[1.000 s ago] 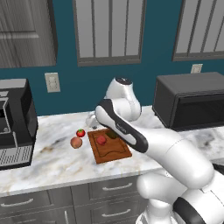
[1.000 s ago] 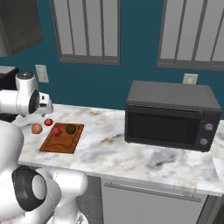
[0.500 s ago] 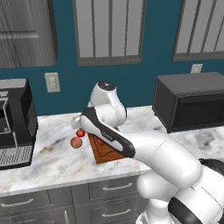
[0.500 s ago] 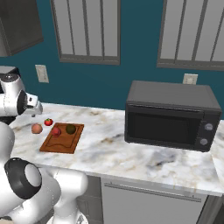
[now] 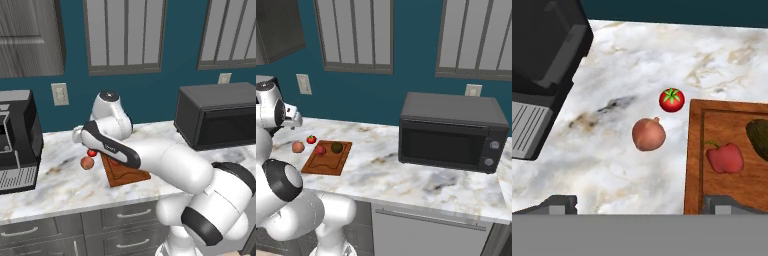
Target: Place the avocado, onion, tomato, and bell pepper on the cutting board.
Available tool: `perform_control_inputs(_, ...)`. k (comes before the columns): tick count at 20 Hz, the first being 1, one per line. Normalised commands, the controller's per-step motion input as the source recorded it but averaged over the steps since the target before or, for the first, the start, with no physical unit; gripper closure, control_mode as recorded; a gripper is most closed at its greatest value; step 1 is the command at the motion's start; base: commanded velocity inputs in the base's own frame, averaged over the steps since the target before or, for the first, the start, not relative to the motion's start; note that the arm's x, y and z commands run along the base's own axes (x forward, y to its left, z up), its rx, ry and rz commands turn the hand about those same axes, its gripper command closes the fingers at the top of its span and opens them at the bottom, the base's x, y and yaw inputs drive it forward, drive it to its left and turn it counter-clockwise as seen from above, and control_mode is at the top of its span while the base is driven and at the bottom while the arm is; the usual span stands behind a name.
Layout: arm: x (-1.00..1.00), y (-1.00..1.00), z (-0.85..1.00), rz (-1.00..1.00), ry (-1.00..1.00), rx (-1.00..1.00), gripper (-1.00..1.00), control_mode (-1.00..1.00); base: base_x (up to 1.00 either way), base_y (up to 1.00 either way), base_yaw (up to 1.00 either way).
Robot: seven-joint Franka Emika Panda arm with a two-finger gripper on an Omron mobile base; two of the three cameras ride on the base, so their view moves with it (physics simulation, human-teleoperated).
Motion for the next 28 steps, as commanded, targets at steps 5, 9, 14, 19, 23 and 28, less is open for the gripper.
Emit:
perform_control_inputs(5, 0.22, 0.0, -0.08, 0.0, 0.0, 0.0, -1.0, -1.0, 0.0, 0.0, 0.0)
perform_control_inputs(9, 0.16, 0.0, -0.17, 0.0, 0.0, 0.0, -1.0, -1.0, 0.0, 0.0, 0.0)
perform_control_inputs(14, 0.14, 0.0, -0.23, 0.0, 0.0, 0.0, -1.0, -1.0, 0.0, 0.0, 0.0)
perform_control_inputs(19, 0.08, 0.07, -0.18, 0.0, 0.0, 0.0, -1.0, -1.0, 0.0, 0.0, 0.0)
perform_control_inputs(23, 0.1, 0.09, -0.16, 0.0, 0.0, 0.0, -1.0, -1.0, 0.0, 0.0, 0.0)
perform_control_inputs(28, 0.05, 0.0, -0.13, 0.0, 0.0, 0.0, -1.0, -1.0, 0.0, 0.0, 0.0)
